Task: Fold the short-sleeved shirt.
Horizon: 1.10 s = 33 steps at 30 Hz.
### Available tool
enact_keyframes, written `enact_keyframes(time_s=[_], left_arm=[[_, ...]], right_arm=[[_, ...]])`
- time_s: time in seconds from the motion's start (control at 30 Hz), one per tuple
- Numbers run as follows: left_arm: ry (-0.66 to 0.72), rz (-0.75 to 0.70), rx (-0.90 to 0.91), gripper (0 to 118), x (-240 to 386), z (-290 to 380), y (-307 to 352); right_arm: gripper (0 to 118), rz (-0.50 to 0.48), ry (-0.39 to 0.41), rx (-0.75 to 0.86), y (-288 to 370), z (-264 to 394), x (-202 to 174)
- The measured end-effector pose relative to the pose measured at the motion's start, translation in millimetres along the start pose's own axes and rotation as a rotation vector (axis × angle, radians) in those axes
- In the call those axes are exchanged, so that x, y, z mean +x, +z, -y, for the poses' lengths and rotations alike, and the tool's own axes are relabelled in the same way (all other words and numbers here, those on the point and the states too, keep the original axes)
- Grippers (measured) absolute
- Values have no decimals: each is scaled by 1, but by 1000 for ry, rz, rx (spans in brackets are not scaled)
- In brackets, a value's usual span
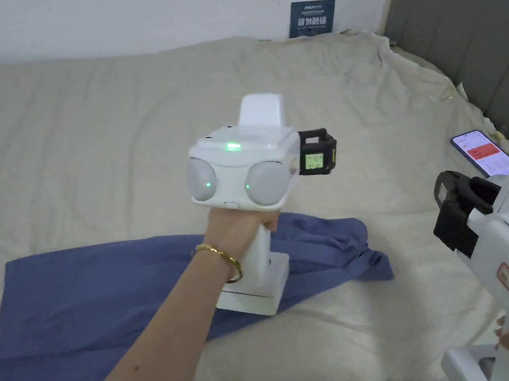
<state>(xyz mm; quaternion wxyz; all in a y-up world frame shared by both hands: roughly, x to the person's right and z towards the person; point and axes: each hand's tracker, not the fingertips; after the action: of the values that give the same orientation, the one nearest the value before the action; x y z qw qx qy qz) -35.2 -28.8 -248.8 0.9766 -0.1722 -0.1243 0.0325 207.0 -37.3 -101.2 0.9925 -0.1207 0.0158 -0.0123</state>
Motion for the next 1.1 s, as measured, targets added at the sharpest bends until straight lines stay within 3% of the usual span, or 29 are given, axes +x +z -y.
enact_keyframes(time_s=[0.3, 0.53, 0.67, 0.73, 0.83, 0.87, 0.97, 1.1], left_arm=[[20, -373, 194, 114, -103, 12, 117], [37, -513, 168, 107, -146, 70, 184], [48, -552, 158, 67, -152, 95, 203], [47, -561, 154, 51, -152, 104, 209], [41, -549, 139, 41, -147, 113, 212], [43, -553, 138, 25, -145, 115, 212], [51, -560, 143, 2, -139, 121, 213], [36, -553, 142, 0, -131, 123, 215]], right_arm=[[0, -85, -2, 55, -9, -8, -38], [0, -144, 20, 58, -14, 2, -71], [0, -163, 19, 50, -13, 9, -81], [0, -170, 19, 46, -11, 12, -84], [0, -174, 18, 42, -6, 16, -87], [0, -174, 21, 43, -4, 17, -87], [0, -175, 28, 43, 2, 20, -87], [0, -180, 36, 37, 8, 24, -86]])
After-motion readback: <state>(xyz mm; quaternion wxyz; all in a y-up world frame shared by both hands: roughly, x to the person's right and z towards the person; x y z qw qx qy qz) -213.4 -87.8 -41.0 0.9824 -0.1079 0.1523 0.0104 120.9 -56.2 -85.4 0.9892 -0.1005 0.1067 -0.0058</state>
